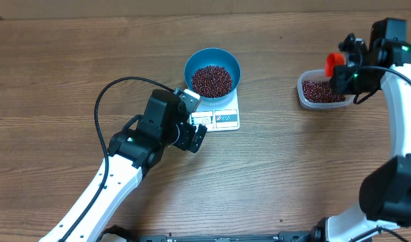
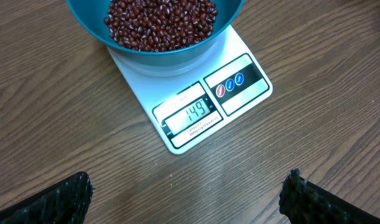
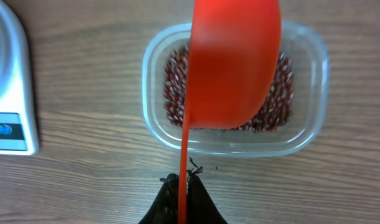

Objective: Scoop item into bowl and weigh 150g on scale
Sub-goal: 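Dip the red scoop into the beans in the tub and fill it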

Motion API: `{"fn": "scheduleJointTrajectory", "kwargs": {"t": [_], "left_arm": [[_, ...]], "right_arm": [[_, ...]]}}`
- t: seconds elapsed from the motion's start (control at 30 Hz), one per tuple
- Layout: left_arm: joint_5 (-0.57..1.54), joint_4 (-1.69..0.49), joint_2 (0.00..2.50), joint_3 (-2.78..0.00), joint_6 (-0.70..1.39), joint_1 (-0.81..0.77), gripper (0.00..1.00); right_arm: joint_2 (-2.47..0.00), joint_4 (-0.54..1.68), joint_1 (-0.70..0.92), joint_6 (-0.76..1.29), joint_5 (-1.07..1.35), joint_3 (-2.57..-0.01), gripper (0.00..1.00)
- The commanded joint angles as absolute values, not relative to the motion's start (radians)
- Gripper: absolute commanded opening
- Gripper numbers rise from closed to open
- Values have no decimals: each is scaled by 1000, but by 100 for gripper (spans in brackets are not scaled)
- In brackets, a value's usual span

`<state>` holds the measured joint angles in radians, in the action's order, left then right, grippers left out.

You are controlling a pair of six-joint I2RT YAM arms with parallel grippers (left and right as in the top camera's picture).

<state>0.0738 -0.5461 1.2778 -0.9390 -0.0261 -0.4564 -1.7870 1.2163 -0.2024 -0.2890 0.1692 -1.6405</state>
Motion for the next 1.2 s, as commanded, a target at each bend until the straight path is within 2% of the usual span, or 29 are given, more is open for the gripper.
{"fn": "scheduleJointTrajectory", "kwargs": {"t": [0.0, 0.27, 0.63, 1.17], "left_arm": [[68, -546, 1283, -936, -30, -452, 100], [68, -546, 1283, -936, -30, -452, 100], [68, -546, 1283, -936, -30, -452, 99], [68, -546, 1283, -936, -30, -452, 100]], "right_arm": [[-1826, 1215, -207, -296, 146, -1614, 4], [-1848, 1174, -207, -297, 122, -1541, 4], [-1851, 1002, -207, -346, 60, -1408, 4], [-1860, 947, -207, -349, 65, -1400, 4]]}}
